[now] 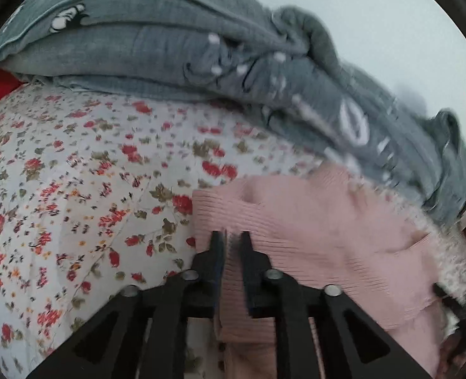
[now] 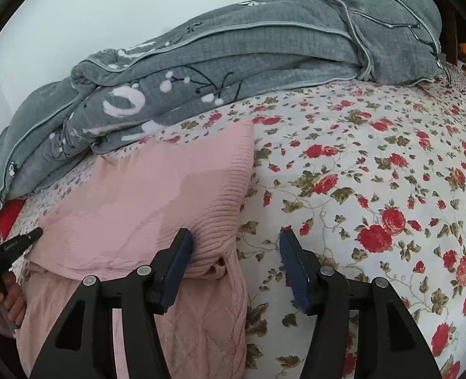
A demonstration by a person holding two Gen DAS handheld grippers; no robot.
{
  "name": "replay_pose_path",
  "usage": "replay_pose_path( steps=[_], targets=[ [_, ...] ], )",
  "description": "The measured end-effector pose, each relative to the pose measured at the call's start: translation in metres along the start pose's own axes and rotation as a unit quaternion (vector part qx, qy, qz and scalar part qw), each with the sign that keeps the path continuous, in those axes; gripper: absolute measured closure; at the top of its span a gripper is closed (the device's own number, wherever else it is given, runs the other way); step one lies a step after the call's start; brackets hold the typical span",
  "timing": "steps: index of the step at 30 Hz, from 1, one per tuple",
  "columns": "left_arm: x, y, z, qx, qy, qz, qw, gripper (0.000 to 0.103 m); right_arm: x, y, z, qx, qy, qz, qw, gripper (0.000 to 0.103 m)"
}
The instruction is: Fold small clothes
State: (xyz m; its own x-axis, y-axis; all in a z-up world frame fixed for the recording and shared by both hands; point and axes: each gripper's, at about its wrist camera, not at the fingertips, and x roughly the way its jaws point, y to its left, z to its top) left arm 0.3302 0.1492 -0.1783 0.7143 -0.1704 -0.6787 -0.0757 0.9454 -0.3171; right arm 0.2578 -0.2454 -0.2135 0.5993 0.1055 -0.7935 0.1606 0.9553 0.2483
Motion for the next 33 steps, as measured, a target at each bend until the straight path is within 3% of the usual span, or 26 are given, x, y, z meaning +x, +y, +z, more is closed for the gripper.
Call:
replay_pose_path(
  steps=[1, 2, 4, 7, 9, 11, 14, 16, 17, 29, 33],
  targets=[
    [-0.009, -0.001, 0.000, 0.000, -0.012, -0.005, 0.9999, 0.068, 0.001, 0.001, 0.000, -0.001, 0.002, -0.007, 1.000, 0.052],
    [-0.019, -0.003, -0.001, 0.006, -0.027, -0.013, 0.9995, 0.054, 0.002, 0.001, 0.000, -0.002, 0.002, -0.012, 1.000, 0.057],
    [-0.032, -0.010, -0.008, 0.028, -0.042, -0.029, 0.9983, 0.049, 0.003, 0.000, 0.000, 0.000, 0.004, -0.009, 1.000, 0.083],
    [-0.032, -0.021, -0.021, 0.051, -0.029, -0.043, 0.9973, 0.048, 0.003, -0.003, 0.000, 0.007, 0.003, -0.001, 1.000, 0.084],
    [-0.012, -0.026, -0.031, 0.065, 0.014, -0.017, 0.9976, 0.048, 0.002, -0.001, 0.000, 0.005, 0.003, 0.000, 1.000, 0.082],
    [0.001, -0.030, -0.035, 0.073, 0.053, 0.015, 0.9958, 0.048, 0.002, -0.003, 0.001, 0.007, 0.014, 0.011, 1.000, 0.067],
    [-0.022, -0.030, -0.034, 0.069, 0.031, 0.010, 0.9971, 0.048, -0.014, -0.011, -0.001, 0.023, 0.012, 0.025, 0.999, 0.058],
    [-0.036, -0.030, -0.037, 0.077, 0.027, 0.009, 0.9966, 0.048, -0.033, -0.013, -0.010, 0.013, 0.006, 0.019, 1.000, 0.040],
    [-0.041, -0.031, -0.040, 0.081, 0.028, 0.011, 0.9963, 0.048, -0.042, -0.013, -0.017, 0.005, 0.005, 0.021, 1.000, 0.039],
    [-0.119, -0.043, -0.109, 0.101, 0.017, 0.011, 0.9947, 0.048, -0.132, 0.002, -0.103, -0.114, -0.015, -0.025, 0.993, 0.044],
    [-0.148, -0.044, -0.134, 0.098, 0.015, -0.002, 0.9951, 0.048, -0.160, 0.001, -0.126, -0.107, 0.002, 0.017, 0.994, 0.044]
  ],
)
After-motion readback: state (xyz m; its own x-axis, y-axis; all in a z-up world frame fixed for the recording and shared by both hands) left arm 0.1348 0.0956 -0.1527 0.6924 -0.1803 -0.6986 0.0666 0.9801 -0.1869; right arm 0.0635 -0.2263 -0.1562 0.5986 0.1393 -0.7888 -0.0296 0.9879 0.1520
